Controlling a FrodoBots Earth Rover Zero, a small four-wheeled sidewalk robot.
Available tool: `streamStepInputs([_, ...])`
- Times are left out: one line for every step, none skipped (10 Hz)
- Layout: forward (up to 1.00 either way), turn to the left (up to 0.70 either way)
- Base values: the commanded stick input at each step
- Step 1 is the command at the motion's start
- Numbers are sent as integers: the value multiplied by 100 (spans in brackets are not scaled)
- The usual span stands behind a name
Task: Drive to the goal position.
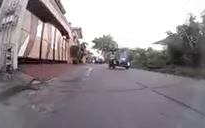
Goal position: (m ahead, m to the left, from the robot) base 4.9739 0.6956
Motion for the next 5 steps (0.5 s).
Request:
streamStepInputs([100, 27])
streamStepInputs([100, 38])
streamStepInputs([100, 23])
streamStepInputs([100, 8])
streamStepInputs([100, 0])
